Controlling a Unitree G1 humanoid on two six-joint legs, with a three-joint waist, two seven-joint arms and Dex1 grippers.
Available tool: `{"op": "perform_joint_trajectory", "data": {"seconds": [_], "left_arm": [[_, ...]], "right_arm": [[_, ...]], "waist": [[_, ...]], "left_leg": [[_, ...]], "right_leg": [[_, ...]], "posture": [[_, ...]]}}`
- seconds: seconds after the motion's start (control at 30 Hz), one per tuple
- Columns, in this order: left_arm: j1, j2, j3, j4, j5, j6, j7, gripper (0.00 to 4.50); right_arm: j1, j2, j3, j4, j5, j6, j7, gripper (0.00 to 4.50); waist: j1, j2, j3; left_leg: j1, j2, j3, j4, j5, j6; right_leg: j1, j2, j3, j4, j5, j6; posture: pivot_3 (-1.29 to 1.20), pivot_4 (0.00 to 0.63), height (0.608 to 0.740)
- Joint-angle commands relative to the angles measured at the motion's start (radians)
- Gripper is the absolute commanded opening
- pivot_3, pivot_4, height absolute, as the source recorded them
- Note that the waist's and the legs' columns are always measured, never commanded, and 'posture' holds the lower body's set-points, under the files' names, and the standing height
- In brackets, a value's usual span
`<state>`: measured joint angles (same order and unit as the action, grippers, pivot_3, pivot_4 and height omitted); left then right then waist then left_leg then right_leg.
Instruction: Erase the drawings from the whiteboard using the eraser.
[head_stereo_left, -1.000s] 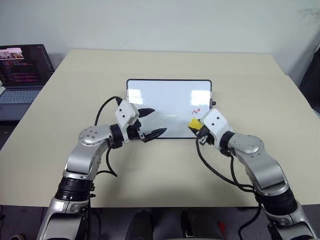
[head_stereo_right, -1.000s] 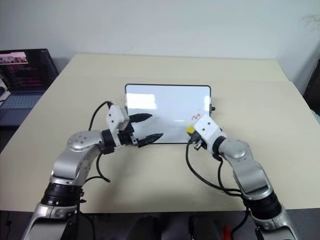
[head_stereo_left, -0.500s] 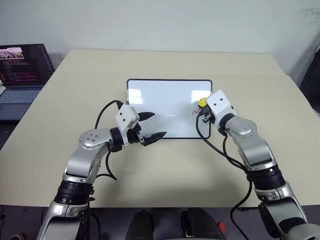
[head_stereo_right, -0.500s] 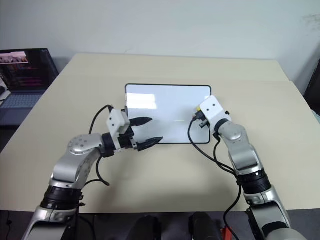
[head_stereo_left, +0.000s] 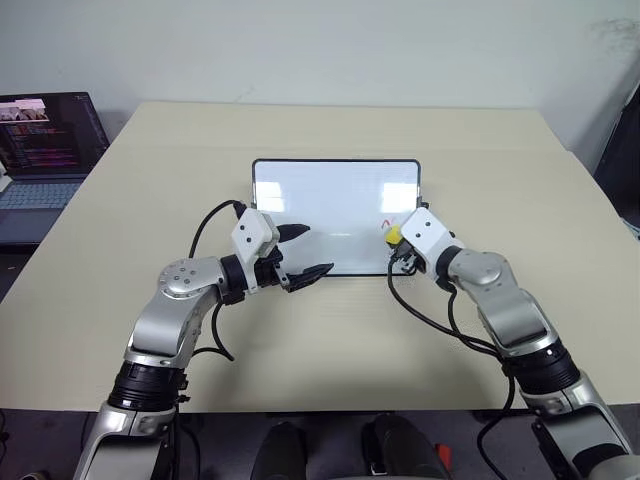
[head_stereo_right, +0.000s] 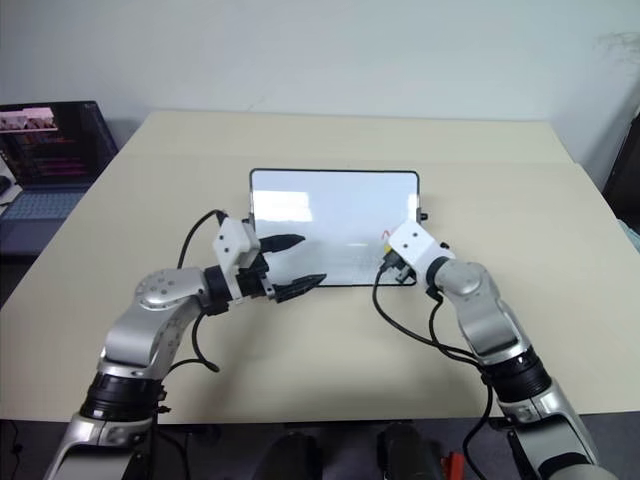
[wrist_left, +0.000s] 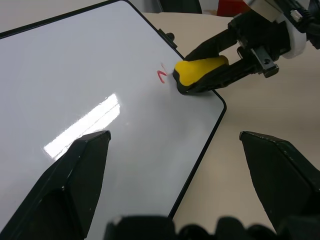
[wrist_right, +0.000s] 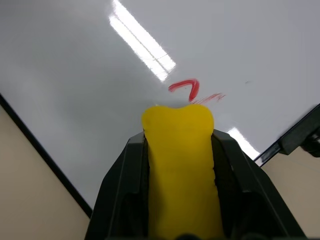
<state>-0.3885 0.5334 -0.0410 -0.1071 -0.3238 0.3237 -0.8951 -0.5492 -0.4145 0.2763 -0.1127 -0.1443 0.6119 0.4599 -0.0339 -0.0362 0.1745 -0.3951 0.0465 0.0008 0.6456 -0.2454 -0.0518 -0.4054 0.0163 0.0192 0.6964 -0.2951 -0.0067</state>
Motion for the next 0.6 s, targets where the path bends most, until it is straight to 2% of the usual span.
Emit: {"op": "perform_joint_trajectory", "data": {"seconds": [0.03,0.23,0.47,0.6], "left_arm": [[0.0,0.002,0.01,-0.041,-0.014,-0.003,0.004,4.5],[0.007,0.0,0.009,-0.049,-0.017,0.001,0.012,4.5],[0.013,0.004,0.014,-0.053,-0.019,0.001,0.015,4.5],[0.005,0.011,0.019,-0.041,-0.017,-0.003,0.008,4.5]], "right_arm": [[-0.051,0.01,-0.036,0.031,-0.033,-0.04,-0.055,1.3],[-0.063,0.011,-0.027,0.065,-0.038,-0.064,-0.046,1.3],[0.012,-0.046,0.07,-0.011,-0.031,-0.016,0.113,1.3],[-0.005,-0.027,0.061,0.013,-0.065,-0.057,0.065,1.3]], "waist": [[0.0,0.0,0.0],[0.002,0.0,0.0],[0.001,0.0,0.0],[0.0,0.0,0.0]], "left_leg": [[0.0,0.0,0.0,0.0,0.0,0.0],[-0.001,0.0,0.0,0.0,0.0,0.0],[-0.001,0.0,-0.001,0.0,0.0,0.0],[0.0,0.0,0.0,0.0,0.0,0.0]], "right_leg": [[0.0,0.0,0.0,0.0,0.0,0.0],[0.0,0.0,0.0,-0.001,0.002,-0.004],[0.0,0.0,-0.001,-0.001,0.002,-0.004],[0.0,0.0,0.0,0.0,0.001,-0.002]], "posture": [[0.0,0.15,0.74],[0.0,0.15,0.74],[0.0,0.15,0.74],[0.0,0.15,0.74]]}}
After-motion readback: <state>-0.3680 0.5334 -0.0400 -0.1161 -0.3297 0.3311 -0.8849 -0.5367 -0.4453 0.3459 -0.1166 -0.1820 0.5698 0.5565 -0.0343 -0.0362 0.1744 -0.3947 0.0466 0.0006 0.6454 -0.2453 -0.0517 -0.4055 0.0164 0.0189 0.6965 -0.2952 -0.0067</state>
